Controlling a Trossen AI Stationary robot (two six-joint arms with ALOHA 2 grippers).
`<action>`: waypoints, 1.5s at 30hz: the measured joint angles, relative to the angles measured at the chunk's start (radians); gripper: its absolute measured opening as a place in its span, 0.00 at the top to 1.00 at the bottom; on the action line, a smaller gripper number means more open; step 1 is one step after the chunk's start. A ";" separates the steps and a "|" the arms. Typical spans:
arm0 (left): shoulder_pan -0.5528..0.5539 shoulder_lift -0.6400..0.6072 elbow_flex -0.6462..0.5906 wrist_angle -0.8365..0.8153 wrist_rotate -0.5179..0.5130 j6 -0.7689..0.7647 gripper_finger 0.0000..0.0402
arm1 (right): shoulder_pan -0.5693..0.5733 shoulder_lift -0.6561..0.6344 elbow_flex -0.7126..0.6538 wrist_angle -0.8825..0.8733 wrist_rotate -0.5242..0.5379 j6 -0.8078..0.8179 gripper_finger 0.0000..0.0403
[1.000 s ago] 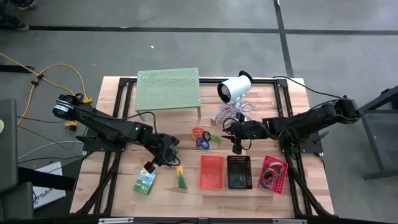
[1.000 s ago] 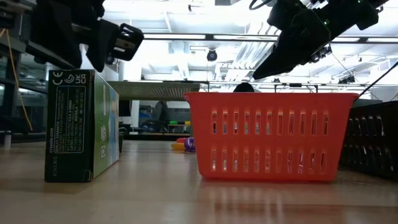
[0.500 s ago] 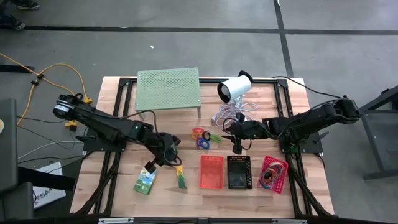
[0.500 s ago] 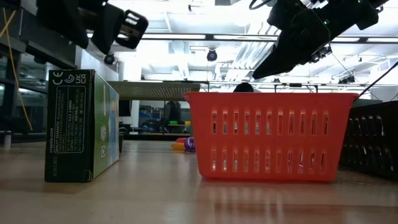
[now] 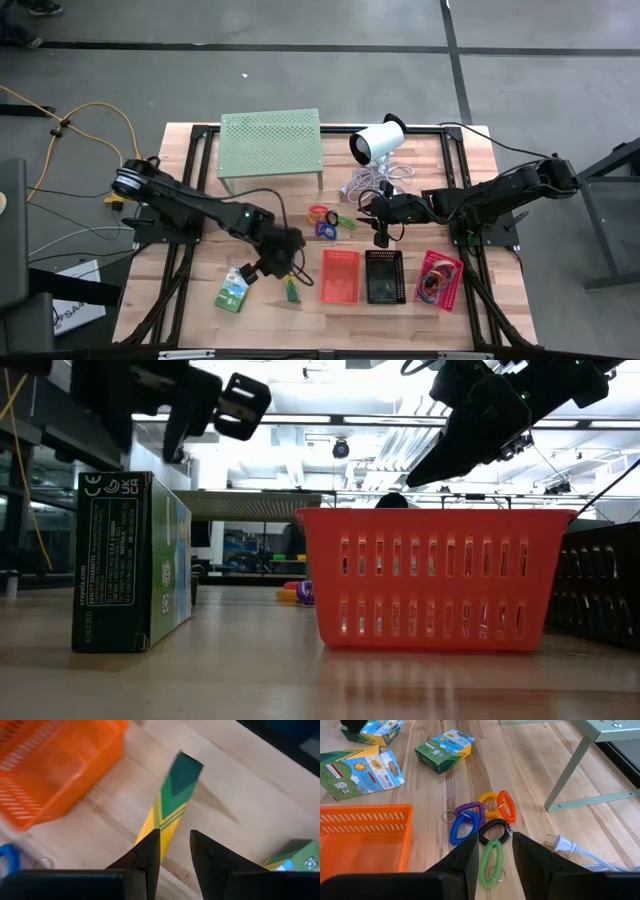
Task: Pick & Place Office Desk Supplies
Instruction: Put the right crayon box into the orange basket
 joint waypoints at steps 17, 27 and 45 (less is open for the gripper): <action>0.035 -0.008 0.001 -0.001 0.038 0.045 0.75 | 0.000 0.000 0.000 0.000 0.000 0.000 0.73; 0.035 -0.008 0.001 0.003 0.036 0.075 0.74 | 0.000 0.000 0.000 0.000 0.000 0.000 0.73; 0.024 0.034 0.000 0.026 0.037 0.209 0.50 | 0.000 0.000 0.000 -0.003 0.000 0.000 0.73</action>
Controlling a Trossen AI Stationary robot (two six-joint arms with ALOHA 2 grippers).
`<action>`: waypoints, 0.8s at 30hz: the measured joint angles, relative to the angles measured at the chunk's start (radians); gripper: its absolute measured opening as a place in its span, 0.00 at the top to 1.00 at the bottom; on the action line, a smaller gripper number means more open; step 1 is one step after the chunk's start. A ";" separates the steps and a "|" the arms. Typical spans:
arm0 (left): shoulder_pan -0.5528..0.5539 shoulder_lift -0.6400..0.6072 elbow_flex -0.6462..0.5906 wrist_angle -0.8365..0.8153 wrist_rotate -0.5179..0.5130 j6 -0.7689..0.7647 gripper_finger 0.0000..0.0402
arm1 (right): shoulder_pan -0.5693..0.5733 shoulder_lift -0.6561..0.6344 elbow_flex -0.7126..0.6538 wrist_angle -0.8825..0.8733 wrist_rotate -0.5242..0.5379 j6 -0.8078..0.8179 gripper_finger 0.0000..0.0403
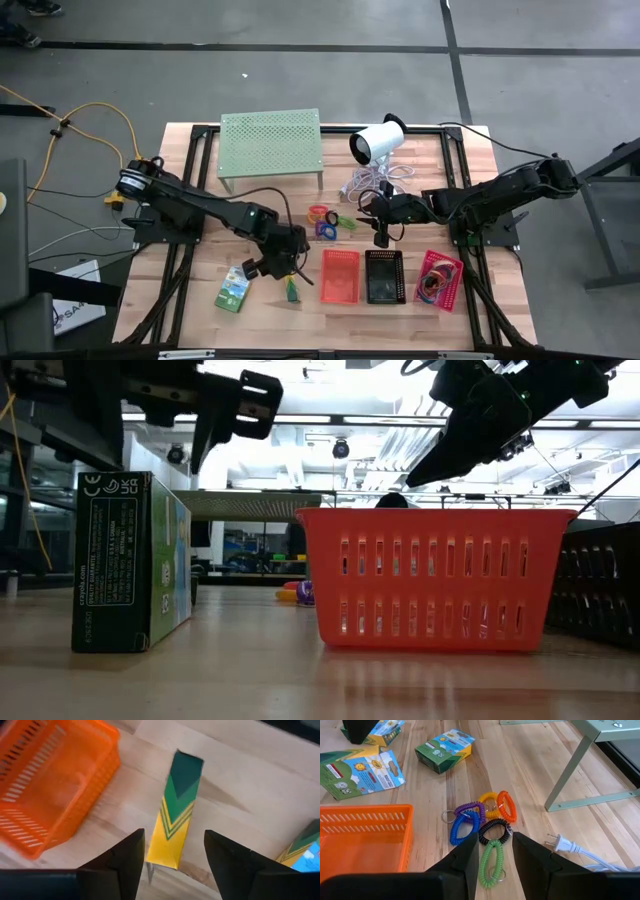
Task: Pick & Place Office Desk Supplies
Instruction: Put the right crayon box into the orange basket
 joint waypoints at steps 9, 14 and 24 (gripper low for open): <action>-0.019 0.040 0.000 0.026 -0.017 0.022 0.50 | 0.000 0.000 0.000 0.002 0.000 0.000 0.73; -0.018 0.040 0.000 0.040 -0.022 0.030 0.50 | 0.000 0.000 0.000 0.002 0.000 0.000 0.73; -0.022 0.040 0.000 0.050 -0.069 0.025 0.50 | 0.000 0.000 0.000 0.002 0.000 0.000 0.73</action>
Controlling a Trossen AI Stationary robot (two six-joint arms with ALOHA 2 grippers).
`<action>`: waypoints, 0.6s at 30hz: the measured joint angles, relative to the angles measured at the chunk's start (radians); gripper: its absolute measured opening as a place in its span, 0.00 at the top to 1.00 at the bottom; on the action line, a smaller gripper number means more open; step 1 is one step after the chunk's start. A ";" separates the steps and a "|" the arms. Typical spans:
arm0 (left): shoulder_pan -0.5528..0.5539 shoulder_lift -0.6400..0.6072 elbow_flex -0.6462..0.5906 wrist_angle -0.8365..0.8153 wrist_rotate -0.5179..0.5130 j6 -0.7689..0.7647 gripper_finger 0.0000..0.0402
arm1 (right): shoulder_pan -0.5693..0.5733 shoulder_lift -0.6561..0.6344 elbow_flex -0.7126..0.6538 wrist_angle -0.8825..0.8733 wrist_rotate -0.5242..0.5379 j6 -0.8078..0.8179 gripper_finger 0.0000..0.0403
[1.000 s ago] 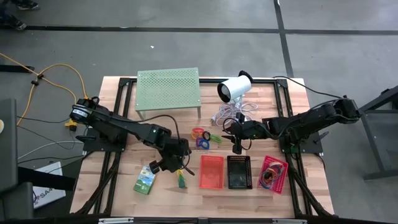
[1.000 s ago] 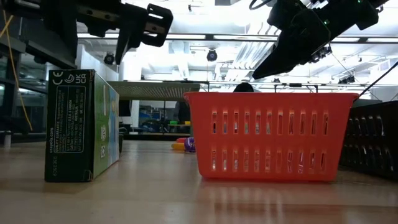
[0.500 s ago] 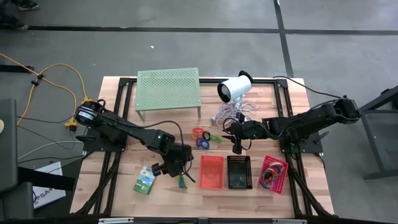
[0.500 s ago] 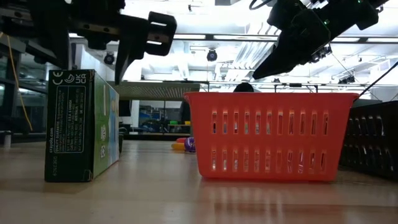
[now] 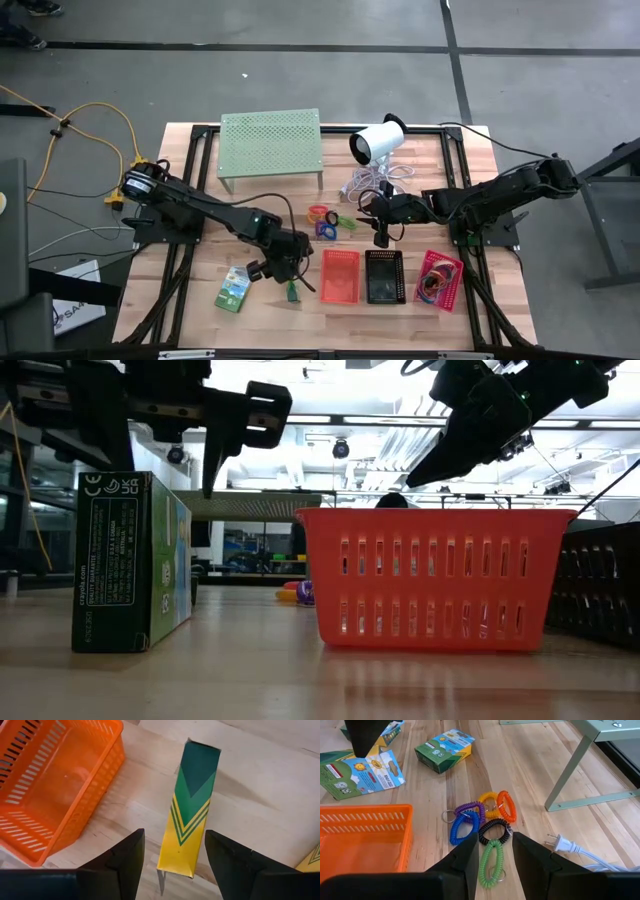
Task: Pick & Place Office Desk Supplies
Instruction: Put the right crayon box into the orange basket
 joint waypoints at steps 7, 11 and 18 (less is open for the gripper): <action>-0.006 0.017 0.000 -0.002 -0.008 -0.029 0.50 | 0.000 0.000 0.000 0.001 0.000 0.000 0.73; -0.009 0.041 0.000 0.005 -0.008 -0.030 0.50 | 0.000 0.000 0.000 0.000 0.000 0.000 0.73; -0.009 0.059 0.000 0.017 -0.005 -0.041 0.50 | 0.000 0.000 0.000 -0.001 0.000 0.000 0.73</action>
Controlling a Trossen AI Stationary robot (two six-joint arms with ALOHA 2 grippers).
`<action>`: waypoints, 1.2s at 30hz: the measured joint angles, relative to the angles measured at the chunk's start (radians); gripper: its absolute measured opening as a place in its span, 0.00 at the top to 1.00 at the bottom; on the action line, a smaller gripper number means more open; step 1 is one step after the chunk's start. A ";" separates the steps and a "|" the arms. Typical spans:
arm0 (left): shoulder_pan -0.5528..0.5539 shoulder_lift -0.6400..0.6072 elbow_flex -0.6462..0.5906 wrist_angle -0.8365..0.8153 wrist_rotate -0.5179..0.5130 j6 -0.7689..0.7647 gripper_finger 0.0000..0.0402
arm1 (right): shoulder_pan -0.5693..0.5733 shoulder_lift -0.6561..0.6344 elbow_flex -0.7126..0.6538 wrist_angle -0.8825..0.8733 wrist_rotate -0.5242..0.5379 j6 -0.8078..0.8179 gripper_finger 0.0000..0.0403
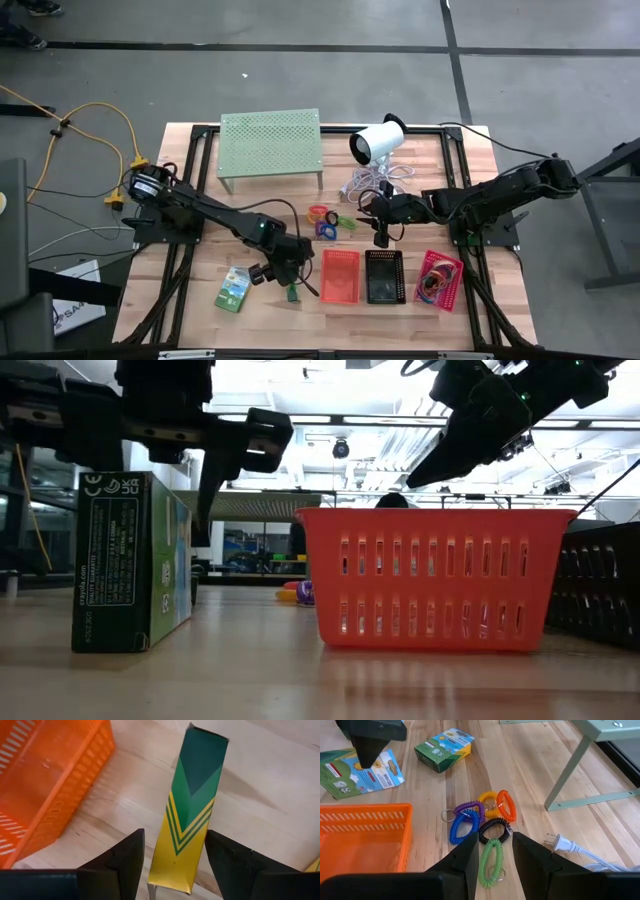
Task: Pick & Place Office Desk Supplies
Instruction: Put the right crayon box into the orange basket
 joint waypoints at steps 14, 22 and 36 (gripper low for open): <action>0.000 0.003 0.000 0.000 -0.008 -0.007 0.51 | 0.000 0.000 0.000 0.001 0.000 0.000 0.73; -0.012 0.003 0.000 0.000 -0.008 -0.007 0.65 | 0.000 0.000 0.000 0.001 0.000 0.000 0.73; -0.012 0.003 0.000 -0.001 0.001 0.021 0.70 | 0.000 0.000 0.000 0.001 0.000 0.000 0.73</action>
